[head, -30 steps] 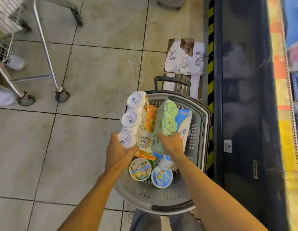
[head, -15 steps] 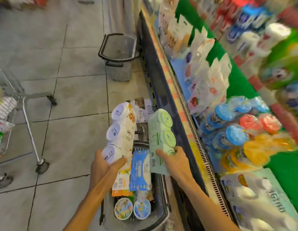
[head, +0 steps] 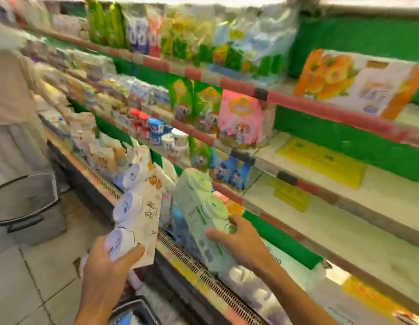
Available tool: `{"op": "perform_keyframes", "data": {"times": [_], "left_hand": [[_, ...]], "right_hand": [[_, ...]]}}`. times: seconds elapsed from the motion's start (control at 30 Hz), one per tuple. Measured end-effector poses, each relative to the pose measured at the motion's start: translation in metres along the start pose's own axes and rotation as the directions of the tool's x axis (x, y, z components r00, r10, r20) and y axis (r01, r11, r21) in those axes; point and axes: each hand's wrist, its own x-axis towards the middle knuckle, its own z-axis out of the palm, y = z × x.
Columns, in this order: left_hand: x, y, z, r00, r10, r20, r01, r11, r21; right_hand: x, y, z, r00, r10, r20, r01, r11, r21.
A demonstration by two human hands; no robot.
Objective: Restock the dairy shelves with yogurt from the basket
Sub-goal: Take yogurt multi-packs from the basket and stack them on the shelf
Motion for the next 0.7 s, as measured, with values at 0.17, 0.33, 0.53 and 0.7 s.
{"op": "perform_keyframes", "data": {"times": [0.17,0.33,0.53,0.7], "left_hand": [[-0.002,0.045,0.072,0.973,0.103,0.208,-0.109,0.994,0.02],[-0.005,0.07,0.152,0.91,0.088,0.405,-0.112,0.993,0.036],[-0.009,0.09,0.259,0.811,-0.002,0.585,-0.065,0.993,0.094],[-0.007,0.081,0.328,0.804,-0.005,0.595,-0.104,0.984,0.148]], "right_hand": [[-0.017,0.018,-0.097,0.985,0.004,-0.174,-0.01,0.999,-0.037],[-0.039,0.055,-0.186,0.961,0.047,-0.274,-0.048,0.999,0.005],[-0.057,0.105,-0.289,0.907,0.093,-0.411,-0.154,0.981,-0.117],[-0.056,0.139,-0.364,0.885,0.078,-0.459,-0.237,0.924,-0.3]]}}
